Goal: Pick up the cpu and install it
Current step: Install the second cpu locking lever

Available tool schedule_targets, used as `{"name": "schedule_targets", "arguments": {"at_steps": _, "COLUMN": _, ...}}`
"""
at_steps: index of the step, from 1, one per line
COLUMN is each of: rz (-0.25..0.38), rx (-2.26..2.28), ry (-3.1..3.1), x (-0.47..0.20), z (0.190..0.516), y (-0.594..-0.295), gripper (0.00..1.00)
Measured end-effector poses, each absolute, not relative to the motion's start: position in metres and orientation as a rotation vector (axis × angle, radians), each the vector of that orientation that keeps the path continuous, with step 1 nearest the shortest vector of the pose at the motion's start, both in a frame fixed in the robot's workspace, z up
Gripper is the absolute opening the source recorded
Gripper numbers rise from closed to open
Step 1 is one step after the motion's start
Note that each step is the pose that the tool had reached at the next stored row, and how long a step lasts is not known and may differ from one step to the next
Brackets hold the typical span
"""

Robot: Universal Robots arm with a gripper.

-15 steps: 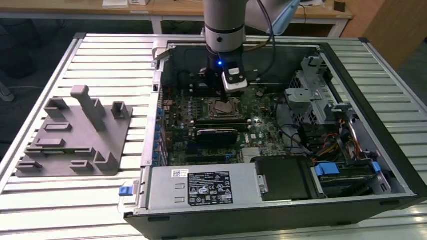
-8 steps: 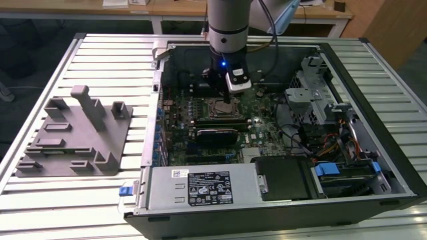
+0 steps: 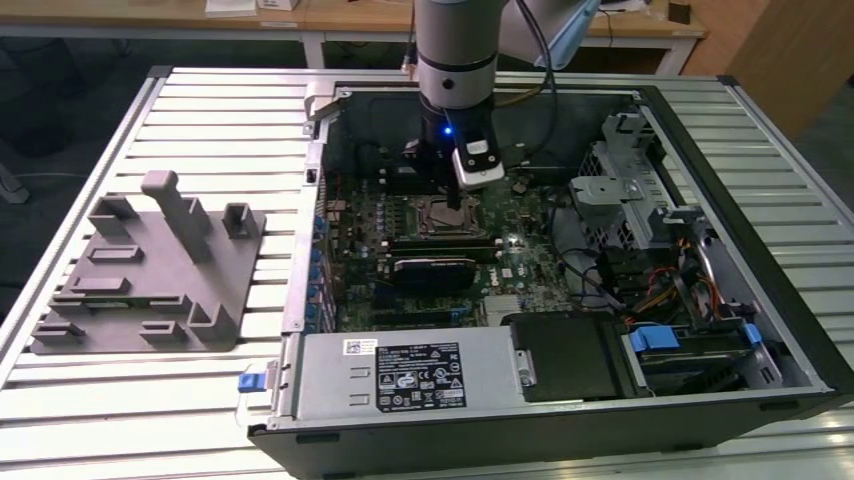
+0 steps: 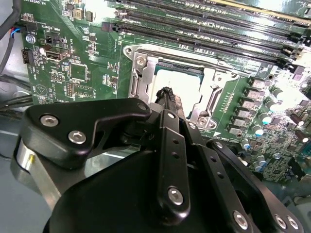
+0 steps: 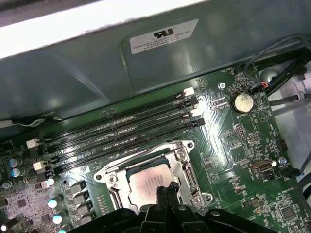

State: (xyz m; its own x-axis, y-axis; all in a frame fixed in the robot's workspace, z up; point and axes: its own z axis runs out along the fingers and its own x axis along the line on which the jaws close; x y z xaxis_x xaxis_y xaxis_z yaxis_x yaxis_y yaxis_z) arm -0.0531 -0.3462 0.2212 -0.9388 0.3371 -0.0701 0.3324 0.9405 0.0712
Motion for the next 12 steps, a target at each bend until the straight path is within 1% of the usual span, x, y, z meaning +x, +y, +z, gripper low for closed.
{"name": "schedule_targets", "arguments": {"at_steps": 12, "rz": 0.089, "rx": 0.521, "ry": 3.014, "x": -0.0535, "z": 0.2226, "y": -0.3462, "gripper": 0.11}}
